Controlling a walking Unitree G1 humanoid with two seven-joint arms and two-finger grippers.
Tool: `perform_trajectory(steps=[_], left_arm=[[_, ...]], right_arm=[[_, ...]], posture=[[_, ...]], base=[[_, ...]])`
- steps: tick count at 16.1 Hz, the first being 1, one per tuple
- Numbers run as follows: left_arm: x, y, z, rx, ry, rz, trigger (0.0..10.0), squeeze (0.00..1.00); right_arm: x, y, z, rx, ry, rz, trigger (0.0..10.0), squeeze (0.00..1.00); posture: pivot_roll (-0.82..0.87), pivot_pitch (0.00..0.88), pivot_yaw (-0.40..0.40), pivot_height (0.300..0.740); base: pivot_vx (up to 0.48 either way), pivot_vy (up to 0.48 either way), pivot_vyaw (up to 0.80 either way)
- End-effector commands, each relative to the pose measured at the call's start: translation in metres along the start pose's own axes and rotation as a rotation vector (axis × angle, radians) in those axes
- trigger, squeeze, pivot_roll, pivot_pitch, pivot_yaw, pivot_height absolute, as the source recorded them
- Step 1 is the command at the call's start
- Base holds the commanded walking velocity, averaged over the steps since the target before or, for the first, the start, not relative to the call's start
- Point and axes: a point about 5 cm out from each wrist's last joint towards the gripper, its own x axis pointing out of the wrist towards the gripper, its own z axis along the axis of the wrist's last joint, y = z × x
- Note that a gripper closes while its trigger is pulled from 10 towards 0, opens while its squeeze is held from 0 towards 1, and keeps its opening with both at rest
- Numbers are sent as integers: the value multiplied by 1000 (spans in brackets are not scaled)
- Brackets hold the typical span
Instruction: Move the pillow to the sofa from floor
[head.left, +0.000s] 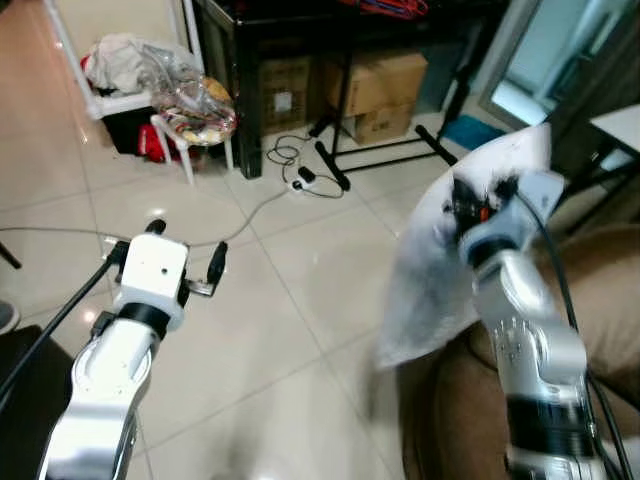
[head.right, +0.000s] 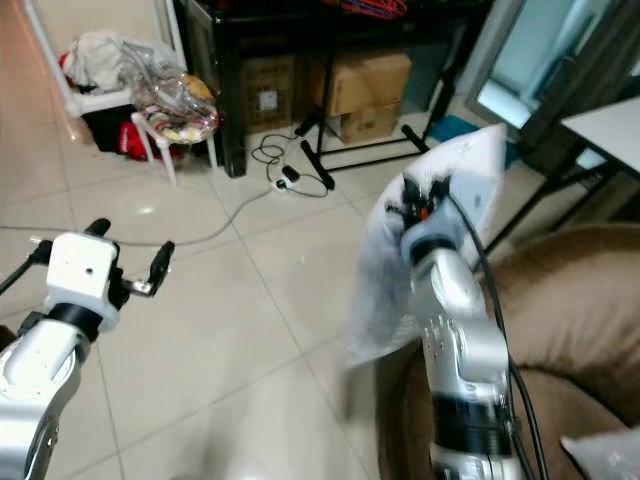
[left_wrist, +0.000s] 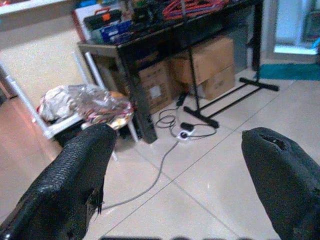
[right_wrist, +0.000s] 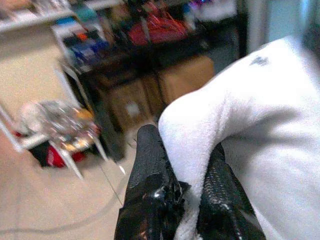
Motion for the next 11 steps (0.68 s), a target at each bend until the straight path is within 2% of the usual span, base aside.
perform_trajectory(steps=[1, 3, 4, 7, 10, 11], left_arm=[[1, -2, 0, 7, 4, -3, 10000, 404], [1, -2, 0, 7, 1, 1, 10000, 400], [2, -1, 1, 6, 0, 13, 10000, 361], [3, 1, 2, 6, -5, 36, 10000, 322], [3, 1, 1, -2, 4, 52, 10000, 196], [3, 1, 0, -11, 17, 50, 10000, 75]], right_arm=[[0, 8, 11, -8, -32, 58, 10000, 0], [-2, 14, 5, -34, -11, 110, 10000, 0], [-2, 14, 2, -54, 17, 101, 10000, 0], [-2, 14, 2, -48, 20, 97, 10000, 0], [-2, 12, 0, -43, 31, 90, 10000, 0], [-2, 12, 0, -39, 33, 85, 10000, 0]], posture=[[-8, 0, -81, 740], [-8, 0, -81, 740], [-12, 0, -78, 740], [-11, 0, -79, 740], [-11, 0, -79, 740], [-11, 0, -79, 740]], base=[[0, 0, 0], [0, 0, 0], [0, 0, 0], [0, 0, -800], [0, 0, -800], [0, 0, -800]])
